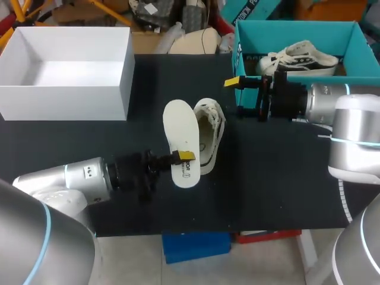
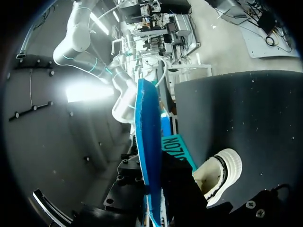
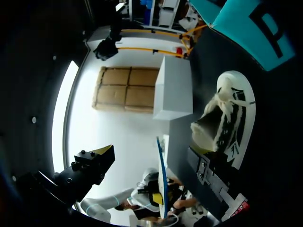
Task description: Take the shoe out of the shoebox, open the shoe tongue, remove and reinsert the insole, then place the shoe into the shoebox
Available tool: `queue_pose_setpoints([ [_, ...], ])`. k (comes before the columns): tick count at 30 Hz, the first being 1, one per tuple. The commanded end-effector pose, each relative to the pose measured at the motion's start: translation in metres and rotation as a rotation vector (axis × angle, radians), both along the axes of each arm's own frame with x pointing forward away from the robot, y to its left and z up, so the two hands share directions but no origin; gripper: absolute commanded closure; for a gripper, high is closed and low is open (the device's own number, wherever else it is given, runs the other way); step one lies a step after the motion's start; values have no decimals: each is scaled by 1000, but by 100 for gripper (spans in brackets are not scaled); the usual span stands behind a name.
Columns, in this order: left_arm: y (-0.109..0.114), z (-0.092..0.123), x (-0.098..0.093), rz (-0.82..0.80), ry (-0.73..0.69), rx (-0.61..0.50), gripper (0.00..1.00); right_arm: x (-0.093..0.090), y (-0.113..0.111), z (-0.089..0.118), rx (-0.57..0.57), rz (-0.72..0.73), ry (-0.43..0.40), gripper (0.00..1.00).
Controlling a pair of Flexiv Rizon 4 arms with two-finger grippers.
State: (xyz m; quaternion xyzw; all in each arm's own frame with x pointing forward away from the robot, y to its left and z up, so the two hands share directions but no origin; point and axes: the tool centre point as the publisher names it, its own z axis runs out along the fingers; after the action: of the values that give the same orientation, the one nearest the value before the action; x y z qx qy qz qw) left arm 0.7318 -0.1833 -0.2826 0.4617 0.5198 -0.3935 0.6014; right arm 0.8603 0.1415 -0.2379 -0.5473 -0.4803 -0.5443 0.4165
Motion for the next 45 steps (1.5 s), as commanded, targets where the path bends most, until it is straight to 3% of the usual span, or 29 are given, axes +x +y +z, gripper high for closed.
queue_pose_setpoints([
  [1,-15,3,37,-59,15,32,100,-1,1,0,-2,-4,0,0],
  [14,-26,4,78,-72,9,7,100,-1,1,0,-2,-4,0,0],
  [27,-25,2,79,-75,6,-3,100,-1,1,0,-2,-4,0,0],
  [34,-25,2,79,-75,6,-3,100,-1,7,0,-121,54,29,0],
  [45,-25,2,79,-75,6,-3,100,-5,34,-29,-118,32,33,0],
])
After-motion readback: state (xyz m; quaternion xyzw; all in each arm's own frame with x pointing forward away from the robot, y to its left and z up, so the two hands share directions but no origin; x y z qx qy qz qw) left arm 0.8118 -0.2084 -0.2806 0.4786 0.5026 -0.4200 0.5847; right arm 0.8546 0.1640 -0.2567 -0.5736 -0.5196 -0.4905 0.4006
